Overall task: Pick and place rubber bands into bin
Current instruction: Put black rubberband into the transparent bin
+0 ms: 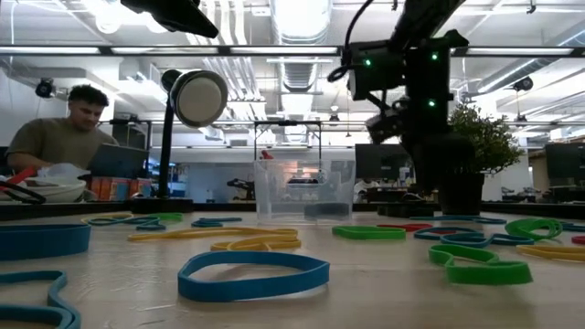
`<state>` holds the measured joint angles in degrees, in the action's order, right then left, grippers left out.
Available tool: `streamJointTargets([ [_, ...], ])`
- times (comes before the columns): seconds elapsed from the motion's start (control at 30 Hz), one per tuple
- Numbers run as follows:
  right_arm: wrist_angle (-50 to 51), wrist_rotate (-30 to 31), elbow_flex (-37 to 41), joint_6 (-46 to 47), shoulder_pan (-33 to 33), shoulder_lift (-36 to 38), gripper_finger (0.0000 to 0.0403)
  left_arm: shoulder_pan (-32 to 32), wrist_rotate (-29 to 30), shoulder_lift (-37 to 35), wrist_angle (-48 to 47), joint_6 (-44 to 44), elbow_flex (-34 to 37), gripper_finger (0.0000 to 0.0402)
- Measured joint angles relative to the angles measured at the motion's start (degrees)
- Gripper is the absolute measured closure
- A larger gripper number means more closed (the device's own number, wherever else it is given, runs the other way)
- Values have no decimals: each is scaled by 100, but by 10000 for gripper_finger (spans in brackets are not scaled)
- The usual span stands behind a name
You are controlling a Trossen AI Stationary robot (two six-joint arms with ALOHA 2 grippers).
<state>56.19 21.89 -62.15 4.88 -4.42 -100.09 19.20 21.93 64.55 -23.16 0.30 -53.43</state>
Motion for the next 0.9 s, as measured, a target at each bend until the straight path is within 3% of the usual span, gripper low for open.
streamJointTargets([
  [0.63,-917,-260,266,-1776,-198,13,265,-2,-2,17,-18,-16,17,285],
  [0.9,-1009,-427,413,-1753,-609,13,264,-2,-2,20,-34,-146,31,285],
])
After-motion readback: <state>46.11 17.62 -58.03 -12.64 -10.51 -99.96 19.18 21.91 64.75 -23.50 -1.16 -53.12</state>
